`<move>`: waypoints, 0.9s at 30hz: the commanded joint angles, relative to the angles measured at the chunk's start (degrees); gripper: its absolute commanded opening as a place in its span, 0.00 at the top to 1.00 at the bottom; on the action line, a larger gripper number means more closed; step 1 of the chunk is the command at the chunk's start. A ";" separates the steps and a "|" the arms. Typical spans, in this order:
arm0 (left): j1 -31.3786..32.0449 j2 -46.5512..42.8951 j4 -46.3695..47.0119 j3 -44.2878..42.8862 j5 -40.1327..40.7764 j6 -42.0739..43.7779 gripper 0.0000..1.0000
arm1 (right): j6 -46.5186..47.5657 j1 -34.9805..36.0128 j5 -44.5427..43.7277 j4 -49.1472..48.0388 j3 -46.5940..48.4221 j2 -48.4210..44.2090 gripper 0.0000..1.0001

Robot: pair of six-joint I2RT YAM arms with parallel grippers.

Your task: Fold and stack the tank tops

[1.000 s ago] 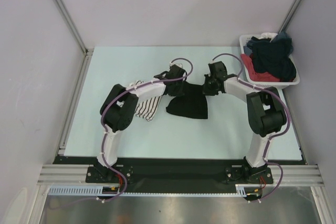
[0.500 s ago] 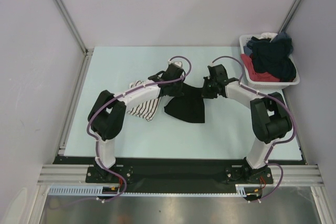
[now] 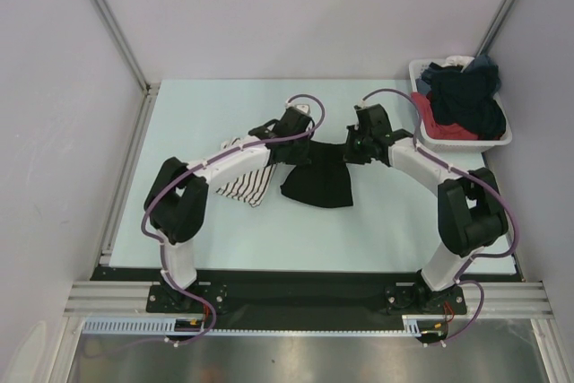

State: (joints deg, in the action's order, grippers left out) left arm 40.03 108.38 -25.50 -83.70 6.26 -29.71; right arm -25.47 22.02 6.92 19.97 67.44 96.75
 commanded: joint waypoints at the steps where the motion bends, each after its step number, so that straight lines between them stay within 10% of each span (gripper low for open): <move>1: -0.48 -4.58 -1.31 -3.13 -0.11 1.76 1.00 | -0.63 0.30 -0.77 1.21 3.13 -3.67 1.00; 27: -16.03 -17.50 -11.94 -2.61 -8.08 8.44 1.00 | -6.69 14.44 -2.61 2.27 19.74 1.94 1.00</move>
State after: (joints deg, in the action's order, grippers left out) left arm 26.98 94.74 -35.70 -86.70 1.58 -23.83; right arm -29.52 34.15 5.17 24.16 83.81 96.62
